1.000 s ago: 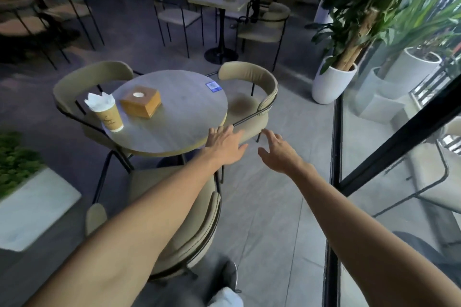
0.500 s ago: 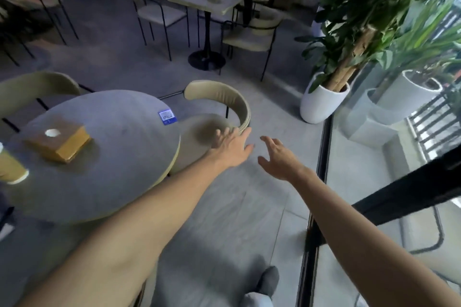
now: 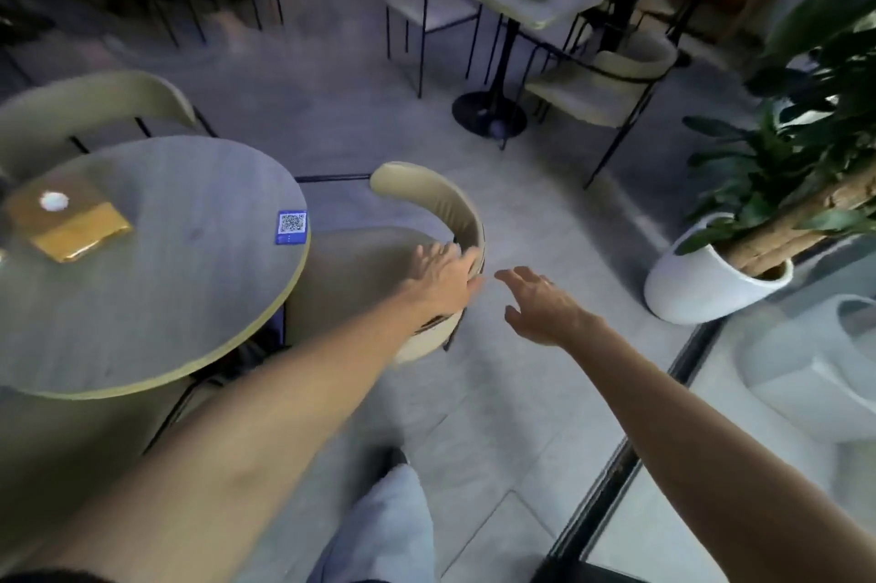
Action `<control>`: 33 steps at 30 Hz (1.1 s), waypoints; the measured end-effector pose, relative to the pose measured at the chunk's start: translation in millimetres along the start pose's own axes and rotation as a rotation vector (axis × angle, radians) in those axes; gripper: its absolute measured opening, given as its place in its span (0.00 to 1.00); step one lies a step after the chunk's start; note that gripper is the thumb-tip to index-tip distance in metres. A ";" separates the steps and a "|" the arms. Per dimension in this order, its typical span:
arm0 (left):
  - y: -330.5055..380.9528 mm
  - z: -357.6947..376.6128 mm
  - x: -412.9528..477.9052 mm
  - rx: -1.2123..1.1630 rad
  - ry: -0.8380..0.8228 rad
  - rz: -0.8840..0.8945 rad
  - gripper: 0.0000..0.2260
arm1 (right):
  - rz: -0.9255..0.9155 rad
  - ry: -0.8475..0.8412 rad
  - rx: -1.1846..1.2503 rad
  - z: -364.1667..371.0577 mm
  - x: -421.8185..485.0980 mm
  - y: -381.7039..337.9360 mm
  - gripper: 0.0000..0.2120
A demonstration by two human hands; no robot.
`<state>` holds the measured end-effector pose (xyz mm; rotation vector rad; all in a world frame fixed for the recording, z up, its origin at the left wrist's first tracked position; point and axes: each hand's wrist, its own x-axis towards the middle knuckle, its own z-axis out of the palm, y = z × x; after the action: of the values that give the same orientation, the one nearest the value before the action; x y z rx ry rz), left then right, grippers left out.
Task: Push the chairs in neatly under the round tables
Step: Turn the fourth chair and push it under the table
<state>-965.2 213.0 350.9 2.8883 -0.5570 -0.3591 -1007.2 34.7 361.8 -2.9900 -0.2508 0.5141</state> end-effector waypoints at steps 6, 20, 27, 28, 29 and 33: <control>-5.5 17.4 113.2 -0.003 -0.032 -0.121 0.23 | -0.106 -0.041 -0.064 -21.7 110.9 56.6 0.29; -8.7 38.5 276.5 -0.049 0.036 -0.425 0.23 | -0.626 -0.228 -0.378 -66.7 334.8 119.3 0.28; -10.6 88.2 277.1 -0.278 -0.088 -0.950 0.36 | -1.113 -0.265 -0.549 -34.8 414.8 109.0 0.27; -3.7 99.9 277.5 -0.350 -0.115 -1.018 0.39 | -1.175 -0.297 -0.584 -25.7 422.0 109.7 0.26; 5.0 113.4 278.7 -0.418 -0.135 -1.077 0.40 | -1.219 -0.344 -0.624 -16.7 428.5 111.4 0.24; 41.7 158.0 274.9 -0.464 -0.226 -1.209 0.37 | -1.298 -0.463 -0.718 7.0 442.5 114.4 0.18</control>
<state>-774.1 48.9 153.8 2.3634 1.1618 -0.8087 -581.7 1.5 198.2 -2.2888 -2.5275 0.9779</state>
